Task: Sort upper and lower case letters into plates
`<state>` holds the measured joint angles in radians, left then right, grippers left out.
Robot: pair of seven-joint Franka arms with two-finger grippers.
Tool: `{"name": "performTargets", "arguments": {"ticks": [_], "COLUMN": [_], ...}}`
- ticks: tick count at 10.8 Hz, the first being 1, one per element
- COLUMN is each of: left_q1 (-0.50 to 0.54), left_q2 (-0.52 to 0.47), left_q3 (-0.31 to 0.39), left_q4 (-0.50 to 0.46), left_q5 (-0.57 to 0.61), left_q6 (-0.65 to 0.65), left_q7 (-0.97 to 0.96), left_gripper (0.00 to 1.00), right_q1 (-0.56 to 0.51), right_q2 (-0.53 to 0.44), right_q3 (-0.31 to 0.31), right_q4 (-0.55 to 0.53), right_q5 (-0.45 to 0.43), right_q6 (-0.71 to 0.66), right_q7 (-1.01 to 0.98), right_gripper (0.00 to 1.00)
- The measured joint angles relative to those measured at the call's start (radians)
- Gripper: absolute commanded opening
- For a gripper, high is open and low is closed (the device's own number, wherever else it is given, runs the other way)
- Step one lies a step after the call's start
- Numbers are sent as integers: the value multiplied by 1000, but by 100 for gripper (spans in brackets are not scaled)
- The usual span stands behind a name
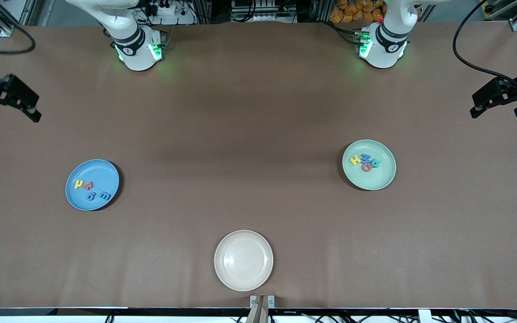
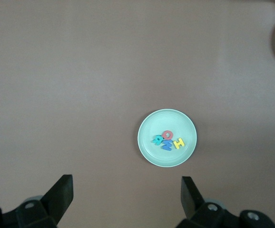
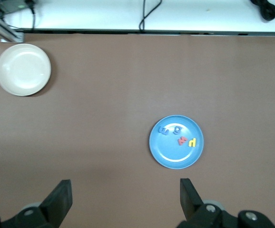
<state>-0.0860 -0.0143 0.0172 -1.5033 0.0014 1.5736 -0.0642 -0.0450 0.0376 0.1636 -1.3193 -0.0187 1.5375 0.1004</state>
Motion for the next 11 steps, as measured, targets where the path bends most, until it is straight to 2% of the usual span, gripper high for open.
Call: {"name": "performTargets", "arguments": {"ticks": [5, 11], "left_q1": [0, 0], "left_q2": [0, 0], "left_q3": [0, 0], "left_q4": [7, 14], "left_q5": [0, 0], "left_q6": [1, 1], "left_q7": [-5, -8], "left_gripper": [100, 100], "right_q1": [2, 16], "right_q2": [28, 52], "right_q3": [-74, -94], "right_q4": [-5, -37], "right_q5": [23, -10], "right_q6": [-30, 11], "right_q7": [-26, -30], "right_gripper": [100, 100]}}
